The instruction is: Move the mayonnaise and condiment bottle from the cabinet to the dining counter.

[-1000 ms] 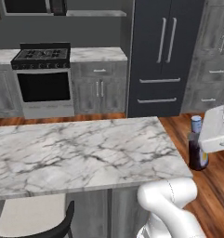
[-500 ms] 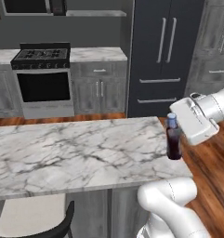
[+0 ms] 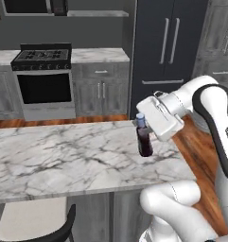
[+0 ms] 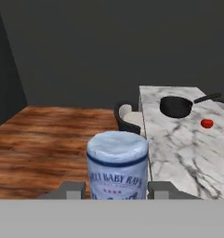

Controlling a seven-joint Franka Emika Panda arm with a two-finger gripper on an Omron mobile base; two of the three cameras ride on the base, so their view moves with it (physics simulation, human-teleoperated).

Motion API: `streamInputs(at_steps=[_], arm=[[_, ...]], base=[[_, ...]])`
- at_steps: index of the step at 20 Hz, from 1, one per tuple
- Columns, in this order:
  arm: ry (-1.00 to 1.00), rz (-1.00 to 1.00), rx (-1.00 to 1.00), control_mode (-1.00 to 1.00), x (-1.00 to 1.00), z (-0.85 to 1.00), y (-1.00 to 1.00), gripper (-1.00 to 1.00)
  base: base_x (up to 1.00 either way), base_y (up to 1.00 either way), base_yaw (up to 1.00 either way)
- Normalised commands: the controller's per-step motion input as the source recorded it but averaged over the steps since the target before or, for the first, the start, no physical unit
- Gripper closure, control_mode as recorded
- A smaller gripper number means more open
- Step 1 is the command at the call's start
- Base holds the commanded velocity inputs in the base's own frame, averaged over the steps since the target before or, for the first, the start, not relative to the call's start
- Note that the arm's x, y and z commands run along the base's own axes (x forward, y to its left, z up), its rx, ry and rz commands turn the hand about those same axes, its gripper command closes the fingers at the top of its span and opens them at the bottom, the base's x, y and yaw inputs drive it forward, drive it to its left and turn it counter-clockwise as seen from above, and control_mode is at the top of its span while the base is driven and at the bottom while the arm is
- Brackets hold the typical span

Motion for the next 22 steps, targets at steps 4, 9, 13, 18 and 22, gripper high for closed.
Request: streamInputs(at_steps=[4,9,13,18,22], arm=[[-0.02,0.12,0.0,-1.0,0.25,-0.2,0.82,1.0],[0.0,0.16,0.07,-1.0,0.15,-0.22,0.68,1.0],[0.0,0.15,0.08,-1.0,0.16,-0.22,0.69,1.0],[-0.01,0.17,0.09,-1.0,0.08,-0.23,0.64,1.0],[0.0,0.13,0.12,-1.0,0.25,-0.26,0.55,1.0]], base=[[0.0,0.0,0.0],[0.0,0.0,0.0],[0.0,0.0,0.0],[0.0,0.0,0.0],[0.0,0.0,0.0]])
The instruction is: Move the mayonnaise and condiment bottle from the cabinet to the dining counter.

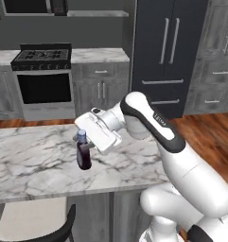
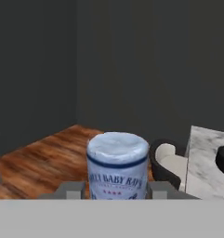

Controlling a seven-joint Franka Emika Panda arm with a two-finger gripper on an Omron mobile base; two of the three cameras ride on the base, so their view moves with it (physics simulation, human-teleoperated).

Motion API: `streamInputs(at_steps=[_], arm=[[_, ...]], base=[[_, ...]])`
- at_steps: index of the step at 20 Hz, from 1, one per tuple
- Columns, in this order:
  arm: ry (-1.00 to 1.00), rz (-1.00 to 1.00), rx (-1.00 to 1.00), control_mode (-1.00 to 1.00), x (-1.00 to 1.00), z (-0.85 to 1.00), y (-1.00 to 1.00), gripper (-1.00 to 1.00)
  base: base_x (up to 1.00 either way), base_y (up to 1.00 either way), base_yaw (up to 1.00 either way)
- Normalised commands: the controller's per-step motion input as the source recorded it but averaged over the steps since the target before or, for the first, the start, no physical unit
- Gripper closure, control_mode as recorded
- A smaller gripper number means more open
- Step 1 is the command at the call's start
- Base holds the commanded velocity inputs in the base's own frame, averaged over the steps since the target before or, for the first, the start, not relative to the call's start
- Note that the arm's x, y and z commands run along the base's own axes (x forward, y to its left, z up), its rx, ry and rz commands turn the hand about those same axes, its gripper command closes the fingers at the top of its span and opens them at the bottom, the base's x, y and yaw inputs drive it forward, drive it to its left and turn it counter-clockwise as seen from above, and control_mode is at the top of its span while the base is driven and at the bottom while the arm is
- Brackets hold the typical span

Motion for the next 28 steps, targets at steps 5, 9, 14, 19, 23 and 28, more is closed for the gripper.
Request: streamInputs(at_steps=[5,9,14,19,23,28], arm=[[0.0,0.12,0.14,-1.0,0.24,-0.29,0.48,1.0],[0.0,0.13,0.08,-1.0,0.27,-0.33,0.32,1.0],[0.0,0.12,-0.01,-1.0,0.25,-0.28,0.37,1.0],[0.0,0.08,-0.07,-1.0,0.25,-0.25,0.31,1.0],[0.0,0.03,-0.09,-1.0,0.26,-0.22,0.23,1.0],[-0.03,0.0,-0.08,-1.0,0.31,-0.2,0.13,1.0]], base=[[0.0,0.0,0.0],[0.0,0.0,0.0],[0.0,0.0,0.0],[0.0,0.0,0.0],[0.0,0.0,0.0],[0.0,0.0,0.0]])
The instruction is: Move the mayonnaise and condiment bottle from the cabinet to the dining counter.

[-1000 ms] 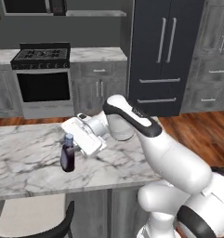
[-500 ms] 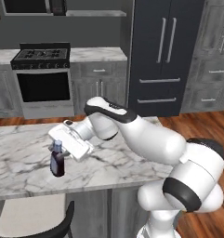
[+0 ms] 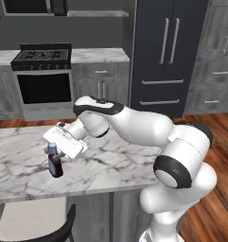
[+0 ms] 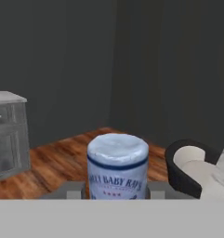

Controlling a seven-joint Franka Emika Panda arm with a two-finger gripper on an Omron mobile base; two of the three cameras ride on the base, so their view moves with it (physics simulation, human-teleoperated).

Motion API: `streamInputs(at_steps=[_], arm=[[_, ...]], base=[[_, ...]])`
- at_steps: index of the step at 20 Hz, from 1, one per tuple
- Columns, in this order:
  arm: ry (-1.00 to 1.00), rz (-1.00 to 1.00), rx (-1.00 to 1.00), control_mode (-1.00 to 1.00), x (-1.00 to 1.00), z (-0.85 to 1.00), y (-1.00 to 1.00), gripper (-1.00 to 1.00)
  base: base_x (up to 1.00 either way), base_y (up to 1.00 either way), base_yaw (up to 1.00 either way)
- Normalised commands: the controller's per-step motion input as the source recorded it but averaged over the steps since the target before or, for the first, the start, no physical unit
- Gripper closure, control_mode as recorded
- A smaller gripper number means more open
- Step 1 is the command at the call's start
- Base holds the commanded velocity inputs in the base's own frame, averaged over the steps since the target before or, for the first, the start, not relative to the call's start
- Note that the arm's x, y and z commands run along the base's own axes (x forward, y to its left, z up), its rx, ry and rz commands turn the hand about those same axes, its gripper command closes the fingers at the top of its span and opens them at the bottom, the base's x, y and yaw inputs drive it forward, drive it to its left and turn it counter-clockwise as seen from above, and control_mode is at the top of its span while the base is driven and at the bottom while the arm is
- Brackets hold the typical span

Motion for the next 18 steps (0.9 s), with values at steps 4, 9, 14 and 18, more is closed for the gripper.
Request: streamInputs(at_steps=[4,9,14,18], arm=[[-0.04,0.0,-0.01,-1.0,0.28,-0.29,0.14,1.0],[-0.04,0.0,-0.01,-1.0,0.24,-0.33,0.2,1.0],[-0.07,0.0,0.0,-1.0,0.13,-0.32,0.16,1.0],[-0.07,0.0,0.0,-1.0,0.12,-0.3,0.13,1.0]], base=[[0.0,0.0,0.0],[0.0,0.0,0.0],[0.0,0.0,0.0],[0.0,0.0,0.0]])
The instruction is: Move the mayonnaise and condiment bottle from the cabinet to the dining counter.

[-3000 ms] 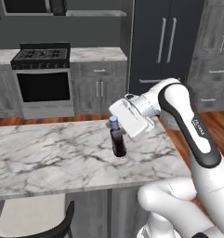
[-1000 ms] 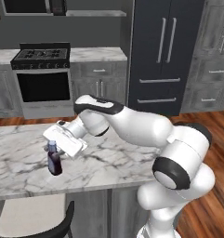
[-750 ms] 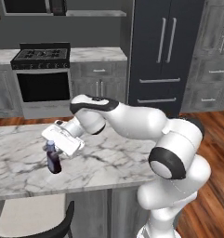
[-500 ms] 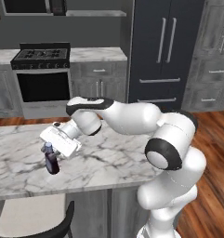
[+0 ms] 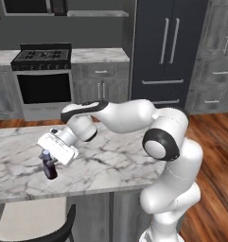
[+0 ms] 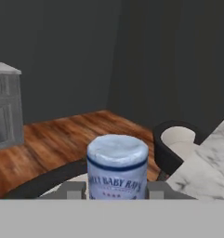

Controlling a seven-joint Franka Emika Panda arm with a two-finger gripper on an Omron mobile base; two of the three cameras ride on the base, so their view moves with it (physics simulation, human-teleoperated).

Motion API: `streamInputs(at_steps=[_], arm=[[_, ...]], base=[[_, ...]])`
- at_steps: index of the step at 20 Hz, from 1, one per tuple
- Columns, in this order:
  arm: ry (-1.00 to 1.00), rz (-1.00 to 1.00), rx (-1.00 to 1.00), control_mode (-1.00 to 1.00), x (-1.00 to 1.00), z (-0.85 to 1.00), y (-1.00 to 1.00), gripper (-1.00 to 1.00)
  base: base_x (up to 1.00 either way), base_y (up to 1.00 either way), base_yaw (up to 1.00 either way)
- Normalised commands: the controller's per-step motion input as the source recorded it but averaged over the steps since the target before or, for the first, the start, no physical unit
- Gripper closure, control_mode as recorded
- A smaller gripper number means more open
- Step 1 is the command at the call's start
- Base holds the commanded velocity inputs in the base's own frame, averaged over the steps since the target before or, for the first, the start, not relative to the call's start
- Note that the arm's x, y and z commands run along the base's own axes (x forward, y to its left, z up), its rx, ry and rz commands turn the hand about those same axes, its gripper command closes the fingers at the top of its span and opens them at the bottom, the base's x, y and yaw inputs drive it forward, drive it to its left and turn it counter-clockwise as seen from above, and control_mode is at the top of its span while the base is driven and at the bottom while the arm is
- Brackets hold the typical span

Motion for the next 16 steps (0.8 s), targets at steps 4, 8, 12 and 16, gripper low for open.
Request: streamInputs(at_steps=[4,8,12,16], arm=[[-0.05,0.0,0.0,-1.0,0.04,-0.29,0.07,1.0],[-0.05,0.0,0.0,-1.0,0.01,-0.28,0.02,1.0],[-0.07,0.0,0.0,-1.0,0.0,-0.24,0.0,1.0],[-0.05,0.0,0.0,-1.0,0.0,-0.2,0.0,1.0]], base=[[0.0,0.0,0.0],[0.0,0.0,0.0],[0.0,0.0,0.0],[0.0,0.0,0.0]])
